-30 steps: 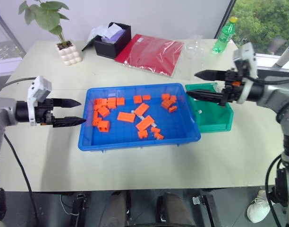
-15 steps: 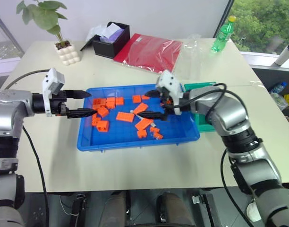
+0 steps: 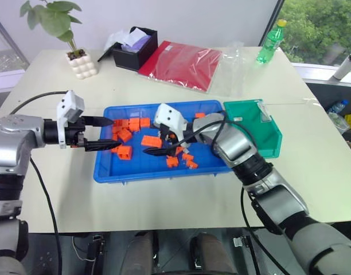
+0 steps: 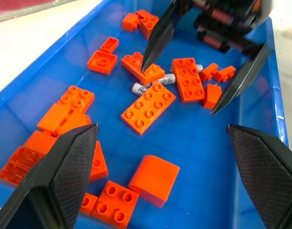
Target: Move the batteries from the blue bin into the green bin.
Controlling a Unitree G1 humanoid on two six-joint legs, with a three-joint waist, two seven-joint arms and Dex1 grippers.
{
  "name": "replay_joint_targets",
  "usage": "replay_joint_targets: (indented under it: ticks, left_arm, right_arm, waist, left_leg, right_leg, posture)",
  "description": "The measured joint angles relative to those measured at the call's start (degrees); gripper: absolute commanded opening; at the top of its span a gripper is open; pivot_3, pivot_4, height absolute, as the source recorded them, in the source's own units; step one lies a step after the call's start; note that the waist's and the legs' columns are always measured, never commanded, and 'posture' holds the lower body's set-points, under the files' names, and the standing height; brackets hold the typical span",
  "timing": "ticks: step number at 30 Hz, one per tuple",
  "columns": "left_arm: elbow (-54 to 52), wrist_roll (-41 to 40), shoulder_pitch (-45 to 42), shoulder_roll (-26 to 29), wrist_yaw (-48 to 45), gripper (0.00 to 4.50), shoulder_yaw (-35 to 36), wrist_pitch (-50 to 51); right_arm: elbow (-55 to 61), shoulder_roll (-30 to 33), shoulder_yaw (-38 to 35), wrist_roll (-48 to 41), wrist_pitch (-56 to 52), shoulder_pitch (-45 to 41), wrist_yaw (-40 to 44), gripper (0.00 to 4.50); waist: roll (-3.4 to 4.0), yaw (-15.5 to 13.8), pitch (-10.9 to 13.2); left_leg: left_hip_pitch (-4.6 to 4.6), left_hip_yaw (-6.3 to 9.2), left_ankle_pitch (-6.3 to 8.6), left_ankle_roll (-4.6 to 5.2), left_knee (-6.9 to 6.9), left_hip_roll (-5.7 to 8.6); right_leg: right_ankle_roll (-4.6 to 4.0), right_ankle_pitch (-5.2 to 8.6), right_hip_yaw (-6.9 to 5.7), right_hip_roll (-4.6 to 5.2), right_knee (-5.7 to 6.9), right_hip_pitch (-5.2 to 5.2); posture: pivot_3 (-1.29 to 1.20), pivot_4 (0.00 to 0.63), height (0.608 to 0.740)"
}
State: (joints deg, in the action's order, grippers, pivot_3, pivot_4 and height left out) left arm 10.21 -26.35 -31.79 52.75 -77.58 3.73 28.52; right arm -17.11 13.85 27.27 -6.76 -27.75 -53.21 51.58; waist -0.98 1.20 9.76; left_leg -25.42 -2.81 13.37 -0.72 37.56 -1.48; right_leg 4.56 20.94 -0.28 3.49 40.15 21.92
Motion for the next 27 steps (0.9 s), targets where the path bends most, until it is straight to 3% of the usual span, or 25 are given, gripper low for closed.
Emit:
replay_joint_targets:
  ticks: [18,20,24,27]
  left_arm:
    - [-8.8,-4.2,3.2,-0.1,4.6,4.50,4.0,3.3]
    - [-9.4,-4.4,3.5,-0.1,5.3,4.50,4.1,3.5]
    - [-11.0,-5.5,4.3,-0.4,6.7,4.50,4.4,3.7]
    - [-11.4,-5.9,5.0,-0.4,7.1,4.50,4.8,3.7]
  right_arm:
    - [-19.8,-6.0,0.8,11.4,12.5,-4.2,1.6,4.48]
    - [-20.6,-6.5,0.8,12.3,12.6,-4.7,1.6,3.96]
    - [-21.7,-7.1,0.6,13.4,13.1,-5.3,1.6,2.15]
    - [-21.7,-7.2,0.6,13.7,13.1,-5.3,1.6,2.15]
  waist:
    - [0.00,0.3,0.0]
    - [0.00,0.4,0.0]
    - [0.00,0.7,0.0]
    - [0.00,1.1,0.0]
  left_leg:
    - [0.01,0.00,-0.02,-0.03,-0.02,-0.01]
    - [0.01,0.00,-0.02,-0.04,-0.02,-0.01]
    - [0.01,0.02,-0.02,-0.05,-0.03,-0.01]
    - [0.02,0.02,-0.03,-0.05,-0.06,-0.01]
  right_leg:
    - [0.00,0.00,0.00,-0.01,0.02,0.01]
    - [0.00,0.00,0.00,-0.01,0.03,0.01]
    - [0.00,0.00,0.00,-0.01,0.03,0.01]
    - [0.00,0.00,0.00,-0.01,0.04,0.01]
  posture:
    - [0.00,0.150,0.740]
    - [0.00,0.150,0.740]
    - [0.00,0.150,0.740]
    - [0.00,0.150,0.740]
